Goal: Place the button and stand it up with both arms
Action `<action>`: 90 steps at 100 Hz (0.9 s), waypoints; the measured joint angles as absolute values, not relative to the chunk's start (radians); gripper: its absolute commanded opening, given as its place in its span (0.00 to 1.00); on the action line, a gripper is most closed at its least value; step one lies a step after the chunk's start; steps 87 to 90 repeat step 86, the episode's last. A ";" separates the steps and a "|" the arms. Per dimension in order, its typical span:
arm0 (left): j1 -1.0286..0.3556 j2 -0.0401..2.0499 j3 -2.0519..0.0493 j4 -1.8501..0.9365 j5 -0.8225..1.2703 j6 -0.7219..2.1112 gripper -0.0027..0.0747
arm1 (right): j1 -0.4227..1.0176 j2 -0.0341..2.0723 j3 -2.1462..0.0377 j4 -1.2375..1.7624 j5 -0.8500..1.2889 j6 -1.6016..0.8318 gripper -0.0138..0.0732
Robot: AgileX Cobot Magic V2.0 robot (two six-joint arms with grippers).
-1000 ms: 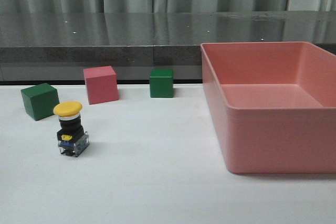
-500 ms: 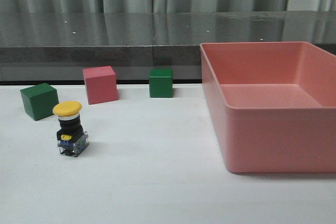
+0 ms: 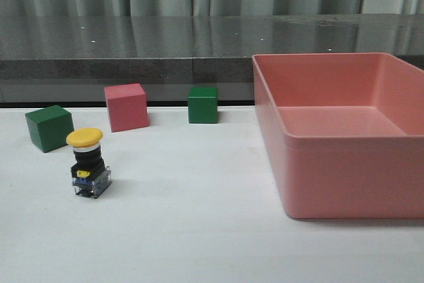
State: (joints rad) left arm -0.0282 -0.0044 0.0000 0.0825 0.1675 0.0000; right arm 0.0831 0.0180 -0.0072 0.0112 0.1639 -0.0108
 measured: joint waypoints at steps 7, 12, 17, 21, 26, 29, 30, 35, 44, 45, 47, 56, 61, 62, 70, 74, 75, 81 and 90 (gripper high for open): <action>-0.028 -0.004 0.000 0.081 0.168 0.000 0.01 | 0.083 -0.002 0.020 0.011 0.162 0.000 0.09; -0.028 -0.004 0.000 0.082 0.168 0.000 0.01 | 0.081 -0.007 0.024 0.011 0.162 0.009 0.09; -0.028 -0.004 0.000 0.082 0.168 0.000 0.01 | 0.081 -0.009 0.024 0.009 0.162 0.013 0.09; -0.028 -0.004 0.000 0.080 0.168 0.000 0.01 | 0.081 -0.009 0.024 0.009 0.159 0.014 0.09; -0.028 -0.004 0.000 0.080 0.168 0.000 0.01 | 0.081 -0.009 0.024 0.008 0.153 0.017 0.09; -0.028 -0.004 0.000 0.080 0.168 0.000 0.01 | 0.081 -0.009 0.024 0.008 0.151 0.017 0.09; -0.028 -0.004 0.000 0.080 0.168 0.000 0.01 | 0.081 -0.009 0.024 0.008 0.149 0.017 0.09; -0.028 -0.004 0.000 0.080 0.168 0.000 0.01 | 0.081 -0.009 0.024 0.008 0.144 0.017 0.09; -0.028 -0.004 0.000 0.080 0.168 0.000 0.01 | 0.081 -0.009 0.024 0.008 0.140 0.018 0.09; -0.028 -0.004 0.000 0.080 0.168 0.000 0.01 | 0.081 -0.009 0.024 0.008 0.138 0.018 0.09; -0.028 -0.004 0.000 0.080 0.168 0.000 0.01 | 0.081 -0.009 0.024 0.008 0.138 0.018 0.09; -0.028 -0.004 0.000 0.080 0.168 0.000 0.01 | 0.081 -0.009 0.024 0.008 0.138 0.018 0.09; -0.028 -0.004 0.000 0.080 0.168 0.000 0.01 | 0.079 -0.009 0.024 0.008 0.138 0.018 0.09; -0.028 -0.004 0.000 0.080 0.168 0.000 0.01 | 0.079 -0.009 0.024 0.008 0.138 0.018 0.09; -0.028 -0.004 0.000 0.080 0.168 0.000 0.01 | 0.079 -0.009 0.024 0.008 0.138 0.018 0.09; -0.028 -0.004 0.000 0.080 0.168 0.000 0.01 | 0.079 -0.009 0.024 0.008 0.138 0.021 0.09; -0.028 -0.004 0.000 0.080 0.168 0.000 0.01 | 0.079 -0.009 0.024 0.008 0.138 0.021 0.09; -0.028 -0.004 0.000 0.080 0.168 0.000 0.01 | 0.079 -0.009 0.024 0.008 0.138 0.021 0.09; -0.028 -0.004 0.000 0.080 0.168 0.000 0.01 | 0.079 -0.009 0.024 0.008 0.138 0.021 0.09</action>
